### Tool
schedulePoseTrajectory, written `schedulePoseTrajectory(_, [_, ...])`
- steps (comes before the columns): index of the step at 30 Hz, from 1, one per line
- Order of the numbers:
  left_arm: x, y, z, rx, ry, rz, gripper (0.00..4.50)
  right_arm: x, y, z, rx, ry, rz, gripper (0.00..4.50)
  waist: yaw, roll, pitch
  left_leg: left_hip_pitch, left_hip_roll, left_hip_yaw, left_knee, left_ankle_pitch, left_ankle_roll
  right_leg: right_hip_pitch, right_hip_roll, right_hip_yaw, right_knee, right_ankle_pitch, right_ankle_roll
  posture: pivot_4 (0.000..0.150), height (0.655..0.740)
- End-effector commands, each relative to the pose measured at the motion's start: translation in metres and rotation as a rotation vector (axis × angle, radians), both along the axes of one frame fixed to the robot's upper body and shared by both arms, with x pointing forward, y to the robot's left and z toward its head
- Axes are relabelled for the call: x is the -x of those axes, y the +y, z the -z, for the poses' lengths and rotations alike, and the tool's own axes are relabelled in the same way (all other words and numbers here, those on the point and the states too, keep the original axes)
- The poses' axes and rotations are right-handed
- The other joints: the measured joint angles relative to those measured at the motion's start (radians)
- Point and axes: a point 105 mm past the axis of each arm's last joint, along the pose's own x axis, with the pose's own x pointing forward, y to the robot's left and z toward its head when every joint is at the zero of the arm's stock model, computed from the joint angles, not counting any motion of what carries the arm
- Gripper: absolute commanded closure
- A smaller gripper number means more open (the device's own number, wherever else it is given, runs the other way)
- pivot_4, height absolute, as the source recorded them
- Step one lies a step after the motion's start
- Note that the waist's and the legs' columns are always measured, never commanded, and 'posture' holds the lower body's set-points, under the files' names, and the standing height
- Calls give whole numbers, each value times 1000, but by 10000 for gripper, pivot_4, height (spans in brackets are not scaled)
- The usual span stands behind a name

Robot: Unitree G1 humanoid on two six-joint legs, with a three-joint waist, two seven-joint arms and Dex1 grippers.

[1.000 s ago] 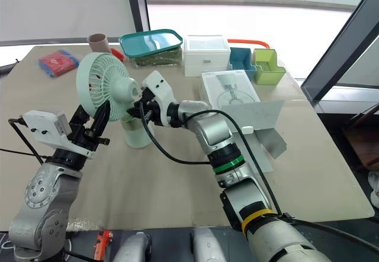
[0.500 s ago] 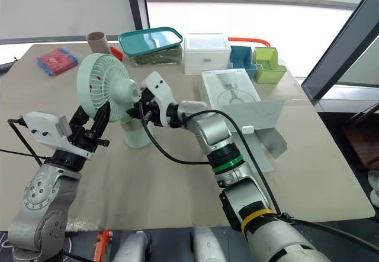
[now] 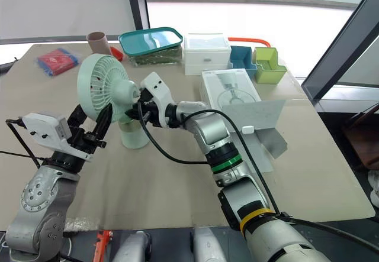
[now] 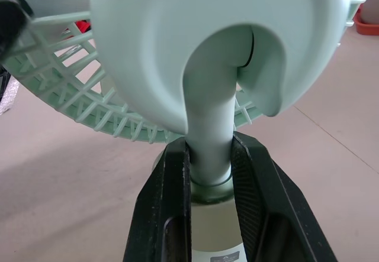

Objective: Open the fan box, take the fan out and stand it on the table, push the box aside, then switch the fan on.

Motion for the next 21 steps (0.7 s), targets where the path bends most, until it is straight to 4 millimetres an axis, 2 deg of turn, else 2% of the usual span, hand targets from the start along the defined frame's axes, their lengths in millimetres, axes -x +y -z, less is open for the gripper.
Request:
schedulePoseTrajectory(1, [7,-4,-11,-32,-59,-1,16201,5,4,-32,-73,-88,-34,40812,0,0,0,0,0,0,0,0,0,0,0,0,0,0,0,1500,7400])
schedulePoseTrajectory(8, [7,-5,-17,-34,-76,-17,16201,6,3,-33,-73,-100,-37,40812,0,0,0,0,0,0,0,0,0,0,0,0,0,0,0,1500,7400])
schedulePoseTrajectory(9, [8,-6,-18,-35,-80,-18,11723,6,3,-33,-73,-100,-36,40812,0,0,0,0,0,0,0,0,0,0,0,0,0,0,0,1500,7400])
schedulePoseTrajectory(13, [13,-12,-29,-47,-99,7,11723,-1,0,-32,-69,-99,-6,40812,0,0,0,0,0,0,0,0,0,0,0,0,1,0,0,1500,7400])
schedulePoseTrajectory(16, [8,-9,-26,-48,-81,-13,11723,-2,-1,-33,-75,-102,-5,40812,0,0,0,0,0,0,0,0,0,0,0,0,1,0,0,1500,7400])
schedulePoseTrajectory(21, [11,-3,-23,-50,-83,-28,11723,-4,-2,-35,-80,-109,1,40812,0,0,0,0,0,0,0,0,0,0,0,0,1,1,0,1500,7400])
